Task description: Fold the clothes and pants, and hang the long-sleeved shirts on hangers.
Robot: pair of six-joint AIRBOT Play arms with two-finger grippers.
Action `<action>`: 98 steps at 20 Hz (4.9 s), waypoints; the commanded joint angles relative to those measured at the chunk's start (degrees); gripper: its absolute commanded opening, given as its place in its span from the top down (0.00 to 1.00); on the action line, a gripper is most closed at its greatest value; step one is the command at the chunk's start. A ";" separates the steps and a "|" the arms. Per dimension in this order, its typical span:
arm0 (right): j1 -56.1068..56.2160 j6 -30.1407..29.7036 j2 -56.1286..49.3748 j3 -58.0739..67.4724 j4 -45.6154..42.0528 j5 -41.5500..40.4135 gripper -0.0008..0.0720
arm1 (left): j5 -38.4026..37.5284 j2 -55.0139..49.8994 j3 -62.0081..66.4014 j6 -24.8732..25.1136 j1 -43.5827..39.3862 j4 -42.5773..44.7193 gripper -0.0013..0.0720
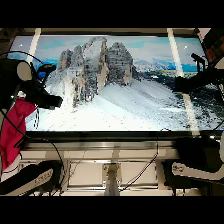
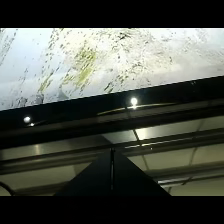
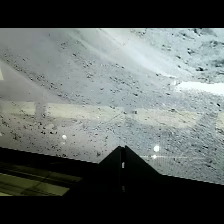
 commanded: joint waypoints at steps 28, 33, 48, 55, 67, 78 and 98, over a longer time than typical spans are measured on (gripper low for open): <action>0.07 0.13 -0.02 0.07 0.39 -7.04 0.97 | 19.67 -6.75 -0.04 -0.17 34.40 37.59 0.04; 0.07 0.13 -0.02 0.07 0.52 -7.04 0.97 | 23.08 -13.31 -0.04 -1.16 34.42 38.14 0.04; 0.07 0.17 -0.02 0.07 4.68 -8.74 0.97 | 24.65 -18.75 -0.02 -9.49 41.03 36.11 0.97; 0.07 0.17 -0.02 0.07 4.81 -9.60 0.97 | 27.96 -12.76 1.99 -3.82 35.47 17.55 0.98; 0.02 1.05 0.00 0.07 2.14 -17.29 0.97 | 35.52 5.66 15.98 5.53 -2.69 -12.11 0.98; 0.02 3.50 0.02 0.17 -4.85 -22.82 0.97 | 38.10 -0.15 15.98 5.49 -15.04 -12.11 0.98; 0.09 3.58 -0.02 0.17 -0.85 -22.84 0.93 | 64.13 -24.48 15.98 18.34 -21.88 -21.70 0.97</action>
